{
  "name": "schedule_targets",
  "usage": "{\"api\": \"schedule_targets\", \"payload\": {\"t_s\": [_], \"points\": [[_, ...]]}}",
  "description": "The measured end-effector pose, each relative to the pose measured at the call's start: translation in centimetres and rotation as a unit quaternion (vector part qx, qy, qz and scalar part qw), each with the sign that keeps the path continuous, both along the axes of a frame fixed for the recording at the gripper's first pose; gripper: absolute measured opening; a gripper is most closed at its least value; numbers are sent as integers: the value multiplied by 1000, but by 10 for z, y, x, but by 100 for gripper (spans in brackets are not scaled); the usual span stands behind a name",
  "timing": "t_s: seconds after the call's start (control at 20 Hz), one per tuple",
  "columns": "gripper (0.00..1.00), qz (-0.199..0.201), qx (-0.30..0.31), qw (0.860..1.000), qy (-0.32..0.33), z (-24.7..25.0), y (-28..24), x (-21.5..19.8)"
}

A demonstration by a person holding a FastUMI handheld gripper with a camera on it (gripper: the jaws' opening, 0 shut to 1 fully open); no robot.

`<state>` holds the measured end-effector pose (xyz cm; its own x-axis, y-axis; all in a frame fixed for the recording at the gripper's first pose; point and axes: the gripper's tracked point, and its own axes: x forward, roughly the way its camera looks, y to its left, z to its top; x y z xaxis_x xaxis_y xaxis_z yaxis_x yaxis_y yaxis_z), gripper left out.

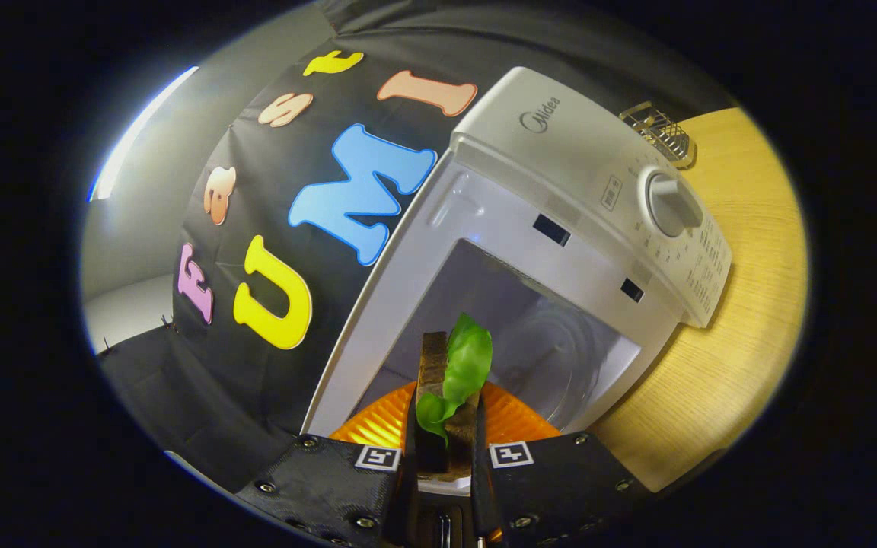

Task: Open the microwave, put the food inside, and close the microwave door.

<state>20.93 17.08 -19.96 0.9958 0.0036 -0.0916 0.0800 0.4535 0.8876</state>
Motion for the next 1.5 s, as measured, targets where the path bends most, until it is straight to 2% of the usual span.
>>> {"api": "schedule_targets", "payload": {"t_s": [0.15,0.35,0.65,0.7,0.8,0.95,1.05,1.15,1.5], "points": [[28,-22,51,998,11,-13,-2,20],[28,-48,52,997,26,-35,-7,39],[28,-62,61,996,37,-56,0,59],[28,-60,56,996,42,-61,1,61],[36,-62,42,996,55,-62,-4,61],[54,-61,17,996,68,-62,-12,60],[56,-60,4,996,62,-53,-17,60],[63,-48,-17,997,63,-49,-15,57],[63,-11,-124,990,61,-33,-20,45]]}}
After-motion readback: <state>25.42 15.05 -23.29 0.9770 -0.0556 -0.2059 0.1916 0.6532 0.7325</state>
